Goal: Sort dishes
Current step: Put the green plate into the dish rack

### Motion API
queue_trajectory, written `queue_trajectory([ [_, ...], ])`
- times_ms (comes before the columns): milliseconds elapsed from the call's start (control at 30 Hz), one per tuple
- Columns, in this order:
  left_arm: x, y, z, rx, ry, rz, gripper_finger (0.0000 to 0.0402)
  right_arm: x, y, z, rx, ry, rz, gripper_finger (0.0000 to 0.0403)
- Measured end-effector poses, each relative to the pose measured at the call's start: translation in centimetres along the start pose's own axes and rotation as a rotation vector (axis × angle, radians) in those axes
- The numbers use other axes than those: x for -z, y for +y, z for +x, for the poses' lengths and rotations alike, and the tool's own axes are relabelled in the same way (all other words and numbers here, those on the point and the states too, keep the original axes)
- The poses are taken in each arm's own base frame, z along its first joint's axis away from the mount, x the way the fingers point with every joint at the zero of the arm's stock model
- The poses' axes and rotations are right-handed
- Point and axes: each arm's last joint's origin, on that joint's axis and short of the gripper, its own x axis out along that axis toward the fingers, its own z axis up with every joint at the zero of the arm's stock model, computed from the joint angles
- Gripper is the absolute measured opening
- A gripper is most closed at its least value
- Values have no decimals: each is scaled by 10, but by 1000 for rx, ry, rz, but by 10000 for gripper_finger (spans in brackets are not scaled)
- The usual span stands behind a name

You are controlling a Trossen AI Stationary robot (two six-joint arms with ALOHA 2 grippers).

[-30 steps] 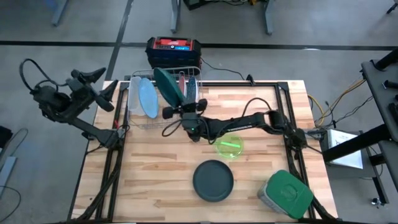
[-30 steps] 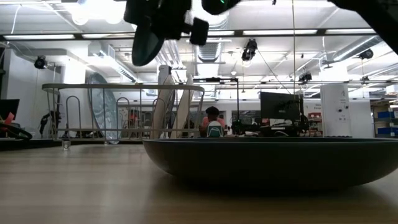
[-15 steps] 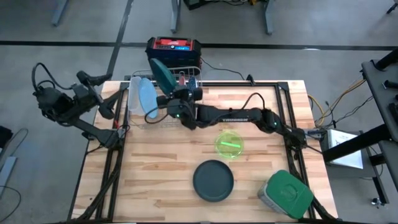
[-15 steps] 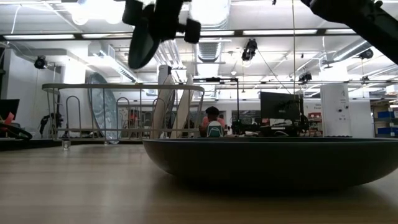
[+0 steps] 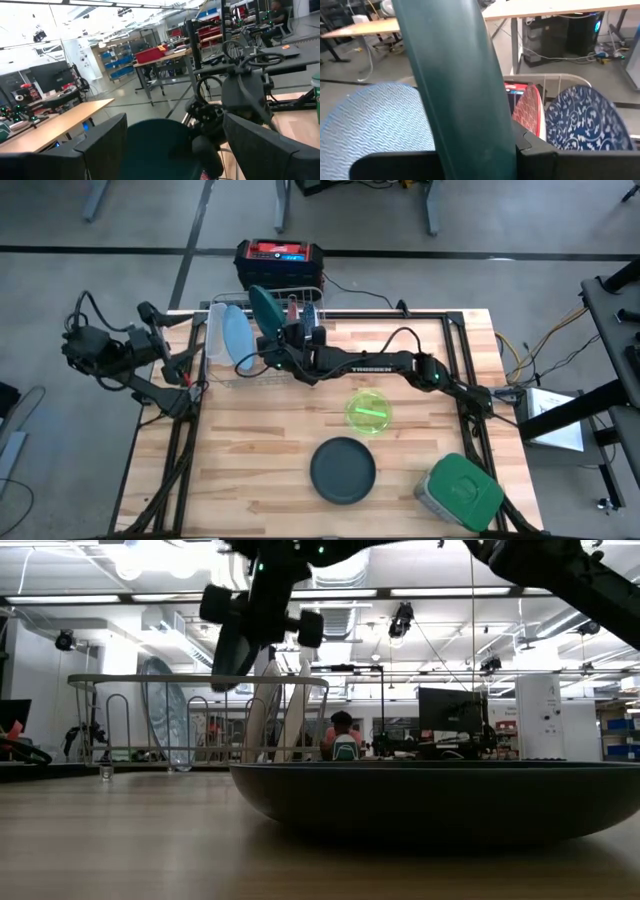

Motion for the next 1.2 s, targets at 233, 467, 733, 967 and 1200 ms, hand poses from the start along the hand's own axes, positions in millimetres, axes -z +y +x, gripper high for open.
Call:
queue_trajectory([
  [233, 3, -1, 0, 7, 24, -15, 320, 14, -2, 10, 30, 5, -32, 13],
  [467, 6, -2, 0, 15, 49, -30, 320, 20, -7, 20, 57, 7, -32, 13],
  [733, 7, -2, 0, 15, 50, -44, 320, 17, -10, 27, 63, 10, -3, 13],
  [967, 6, -2, 0, 14, 50, -75, 320, 17, -12, 32, 60, 21, 66, 13],
  [1200, 6, -2, 0, 13, 50, -117, 320, 17, -14, 35, 66, 8, 88, 13],
])
